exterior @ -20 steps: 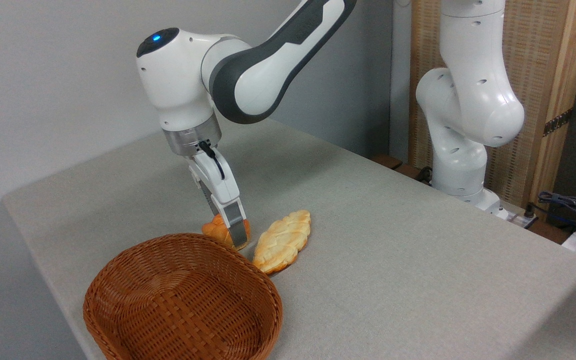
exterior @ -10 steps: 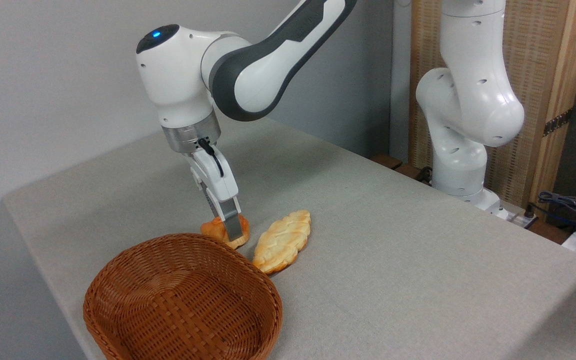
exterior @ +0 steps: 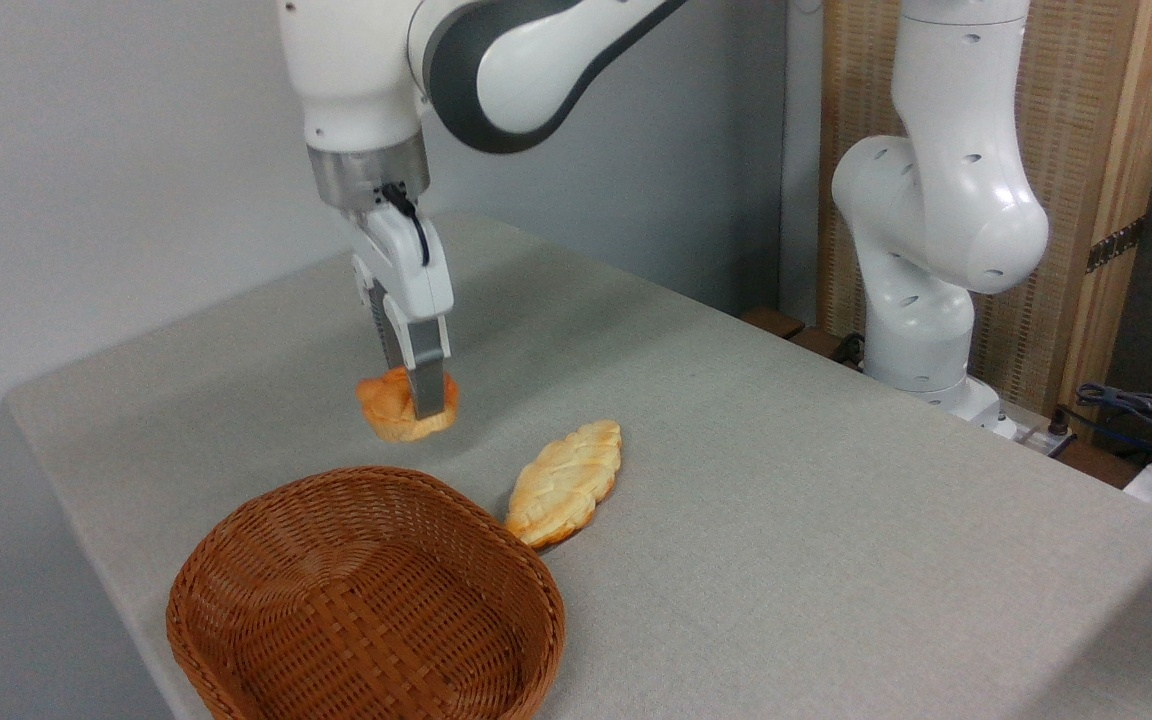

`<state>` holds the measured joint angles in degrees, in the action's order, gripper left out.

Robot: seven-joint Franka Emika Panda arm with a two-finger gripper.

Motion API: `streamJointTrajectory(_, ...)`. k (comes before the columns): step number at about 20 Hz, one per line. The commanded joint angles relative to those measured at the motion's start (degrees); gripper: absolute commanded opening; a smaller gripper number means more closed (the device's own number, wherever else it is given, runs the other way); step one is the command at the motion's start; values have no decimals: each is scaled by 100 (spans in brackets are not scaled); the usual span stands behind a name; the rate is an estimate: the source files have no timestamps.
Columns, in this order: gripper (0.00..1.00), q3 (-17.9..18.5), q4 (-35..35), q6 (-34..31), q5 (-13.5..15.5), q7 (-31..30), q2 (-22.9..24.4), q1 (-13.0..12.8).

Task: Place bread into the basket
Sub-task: 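Lift the bread roll and carry it over the wicker basket, then lower the roll into the basket and open the gripper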

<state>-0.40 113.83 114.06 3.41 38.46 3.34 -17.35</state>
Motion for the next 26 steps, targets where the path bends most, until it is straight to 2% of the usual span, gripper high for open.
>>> streamJointTrajectory(1, 63, 75, -264, 178, 98, -181, -17, 47)
streamJointTrajectory(8, 64, 304, -309, 1162, 186, -198, -202, 144)
streamJointTrajectory(10, 72, 357, -309, 1451, 186, -190, -307, 144)
streamJointTrajectory(13, 100, 365, -309, 1856, 142, -190, -535, 231)
streamJointTrajectory(16, 100, 409, -300, 1997, 133, -181, -676, 241)
streamJointTrajectory(26, 100, 436, -291, 2006, 125, -163, -685, 241)
